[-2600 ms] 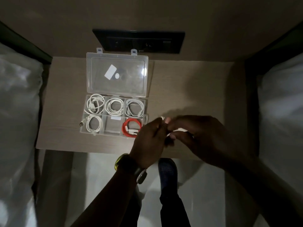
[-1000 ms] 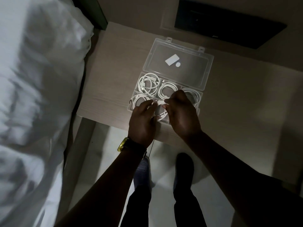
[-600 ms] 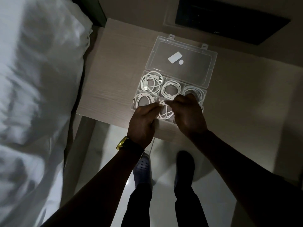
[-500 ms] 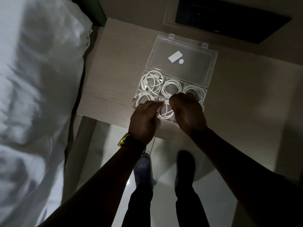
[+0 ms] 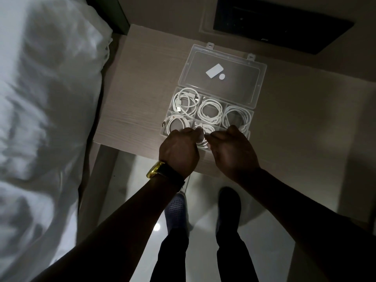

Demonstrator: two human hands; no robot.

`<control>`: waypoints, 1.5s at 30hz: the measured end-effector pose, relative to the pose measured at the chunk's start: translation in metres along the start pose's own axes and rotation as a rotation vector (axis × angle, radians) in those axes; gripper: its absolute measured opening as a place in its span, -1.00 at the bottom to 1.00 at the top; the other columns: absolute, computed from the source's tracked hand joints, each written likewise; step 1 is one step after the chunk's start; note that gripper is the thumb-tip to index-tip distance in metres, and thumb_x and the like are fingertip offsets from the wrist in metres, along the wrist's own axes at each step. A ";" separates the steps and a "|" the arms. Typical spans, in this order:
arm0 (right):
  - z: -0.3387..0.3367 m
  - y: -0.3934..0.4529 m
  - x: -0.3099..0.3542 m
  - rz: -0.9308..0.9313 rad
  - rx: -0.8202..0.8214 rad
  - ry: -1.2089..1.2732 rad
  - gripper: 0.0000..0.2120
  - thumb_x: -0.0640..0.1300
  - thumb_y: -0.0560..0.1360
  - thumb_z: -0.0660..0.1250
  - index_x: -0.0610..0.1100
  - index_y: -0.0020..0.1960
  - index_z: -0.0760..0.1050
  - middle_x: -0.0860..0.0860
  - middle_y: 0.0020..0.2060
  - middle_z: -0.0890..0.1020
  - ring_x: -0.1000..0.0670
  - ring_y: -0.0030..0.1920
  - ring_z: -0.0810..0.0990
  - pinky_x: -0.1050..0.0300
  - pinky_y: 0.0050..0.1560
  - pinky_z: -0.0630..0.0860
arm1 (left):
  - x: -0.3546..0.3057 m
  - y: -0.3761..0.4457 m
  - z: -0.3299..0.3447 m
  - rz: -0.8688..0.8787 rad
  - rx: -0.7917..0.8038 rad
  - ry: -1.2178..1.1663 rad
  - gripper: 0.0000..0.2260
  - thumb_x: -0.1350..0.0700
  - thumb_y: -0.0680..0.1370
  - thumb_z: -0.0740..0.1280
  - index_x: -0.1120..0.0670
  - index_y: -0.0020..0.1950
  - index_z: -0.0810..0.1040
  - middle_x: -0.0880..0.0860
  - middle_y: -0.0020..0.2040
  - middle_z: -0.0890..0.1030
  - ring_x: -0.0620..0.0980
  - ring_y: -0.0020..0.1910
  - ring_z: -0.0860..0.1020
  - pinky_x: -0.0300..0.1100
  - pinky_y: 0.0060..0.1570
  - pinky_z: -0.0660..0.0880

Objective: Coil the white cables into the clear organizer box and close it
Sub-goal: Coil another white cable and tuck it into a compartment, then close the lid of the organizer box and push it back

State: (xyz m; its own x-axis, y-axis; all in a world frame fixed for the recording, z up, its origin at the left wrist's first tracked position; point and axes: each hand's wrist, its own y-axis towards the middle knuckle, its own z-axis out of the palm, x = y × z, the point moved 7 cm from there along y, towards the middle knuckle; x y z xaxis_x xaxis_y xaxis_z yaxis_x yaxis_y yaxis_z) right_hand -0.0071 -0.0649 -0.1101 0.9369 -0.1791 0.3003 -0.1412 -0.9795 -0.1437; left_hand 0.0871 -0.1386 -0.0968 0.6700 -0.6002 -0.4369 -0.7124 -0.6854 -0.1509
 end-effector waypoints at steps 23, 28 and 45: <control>-0.031 -0.010 -0.020 0.015 -0.249 0.230 -0.68 -0.31 0.44 0.31 -0.11 0.15 0.63 -0.02 0.01 0.73 -0.17 -0.07 0.57 0.05 -0.13 0.56 | 0.017 -0.022 -0.011 0.094 -0.101 -0.186 -0.60 0.26 0.51 0.32 0.08 0.35 0.52 0.06 0.31 0.59 0.01 0.27 0.56 -0.06 0.20 0.54; -0.036 -0.009 -0.032 0.068 -0.321 0.280 -0.70 -0.26 0.46 0.27 -0.08 0.13 0.63 -0.02 -0.02 0.72 -0.08 -0.06 0.55 0.09 -0.03 0.47 | 0.022 -0.023 -0.028 0.051 -0.245 -0.322 -0.65 0.35 0.45 0.28 0.12 0.17 0.64 0.08 0.14 0.69 0.00 0.12 0.64 -0.11 0.16 0.56; -0.041 0.027 -0.142 0.794 -0.380 1.587 -0.73 -0.35 0.45 0.26 -0.04 -0.11 0.64 -0.02 -0.15 0.68 -0.03 -0.20 0.57 0.21 -0.19 0.44 | 0.082 0.122 -0.035 -0.364 -0.031 -0.686 -0.70 0.43 0.50 0.19 0.30 0.20 0.53 -0.02 -0.23 0.56 -0.01 -0.21 0.54 -0.22 -0.15 0.48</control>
State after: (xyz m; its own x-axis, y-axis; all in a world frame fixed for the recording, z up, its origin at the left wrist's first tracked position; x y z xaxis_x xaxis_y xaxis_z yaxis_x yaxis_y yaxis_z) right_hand -0.1565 -0.0695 -0.1180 -0.5106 -0.2483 0.8232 -0.6241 -0.5516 -0.5534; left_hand 0.0630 -0.2858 -0.1202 0.5742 0.0471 -0.8174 -0.4594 -0.8079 -0.3692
